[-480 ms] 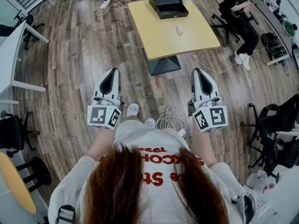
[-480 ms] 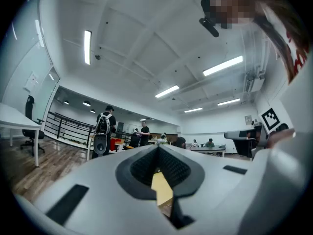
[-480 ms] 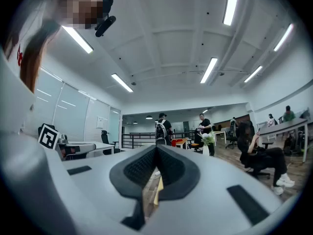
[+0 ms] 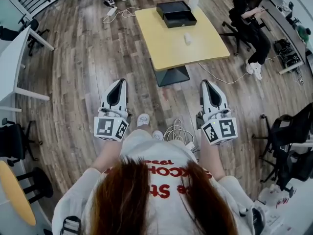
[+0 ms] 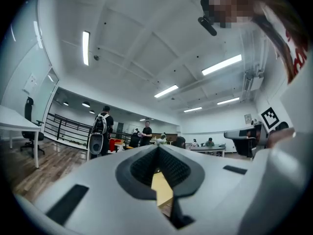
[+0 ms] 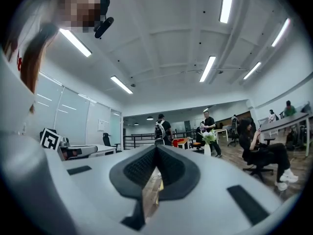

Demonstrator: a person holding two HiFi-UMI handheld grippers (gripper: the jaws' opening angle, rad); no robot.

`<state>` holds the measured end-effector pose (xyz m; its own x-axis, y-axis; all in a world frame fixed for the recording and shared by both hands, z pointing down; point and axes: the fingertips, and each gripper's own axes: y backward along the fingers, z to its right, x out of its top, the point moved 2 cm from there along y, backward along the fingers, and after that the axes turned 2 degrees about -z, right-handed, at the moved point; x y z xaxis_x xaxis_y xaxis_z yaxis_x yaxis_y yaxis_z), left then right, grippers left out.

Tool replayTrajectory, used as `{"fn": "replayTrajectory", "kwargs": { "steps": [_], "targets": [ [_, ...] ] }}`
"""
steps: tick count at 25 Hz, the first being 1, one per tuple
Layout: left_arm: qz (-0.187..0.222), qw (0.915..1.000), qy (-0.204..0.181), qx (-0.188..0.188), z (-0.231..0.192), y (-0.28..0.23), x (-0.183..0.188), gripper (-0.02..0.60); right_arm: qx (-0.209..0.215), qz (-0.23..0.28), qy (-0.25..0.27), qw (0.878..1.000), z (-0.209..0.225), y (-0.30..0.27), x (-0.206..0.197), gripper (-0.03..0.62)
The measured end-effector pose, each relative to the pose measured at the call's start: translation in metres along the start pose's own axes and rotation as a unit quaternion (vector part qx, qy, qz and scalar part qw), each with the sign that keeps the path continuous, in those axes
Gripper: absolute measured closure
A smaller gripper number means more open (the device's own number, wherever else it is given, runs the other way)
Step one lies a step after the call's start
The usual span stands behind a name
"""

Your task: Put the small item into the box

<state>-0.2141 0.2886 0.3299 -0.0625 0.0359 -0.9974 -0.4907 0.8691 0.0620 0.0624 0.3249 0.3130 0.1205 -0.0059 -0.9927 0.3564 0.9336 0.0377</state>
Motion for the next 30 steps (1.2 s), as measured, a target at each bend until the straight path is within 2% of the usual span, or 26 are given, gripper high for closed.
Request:
{"fn": "replayTrajectory", "kwargs": {
  "steps": [7,12,21,30],
  "targets": [
    [-0.001,1.0000,0.001,0.005,-0.011,-0.014,-0.007,0.574,0.009,-0.001,-0.011,1.000,0.001,-0.016,-0.006,0.589],
    [-0.003,0.9999,0.012,0.002,-0.022,-0.046,-0.015,0.574,-0.007,-0.013,-0.015,1.000,0.019,-0.037,-0.012,0.589],
    [0.006,0.9996,0.015,-0.022,-0.058,-0.143,-0.011,0.574,-0.007,-0.011,-0.013,1.000,0.056,-0.121,0.002,0.589],
    [0.005,0.9984,0.024,-0.052,-0.085,-0.229,-0.017,0.574,-0.026,-0.014,-0.027,0.999,0.094,-0.184,0.002,0.589]
  ]
}}
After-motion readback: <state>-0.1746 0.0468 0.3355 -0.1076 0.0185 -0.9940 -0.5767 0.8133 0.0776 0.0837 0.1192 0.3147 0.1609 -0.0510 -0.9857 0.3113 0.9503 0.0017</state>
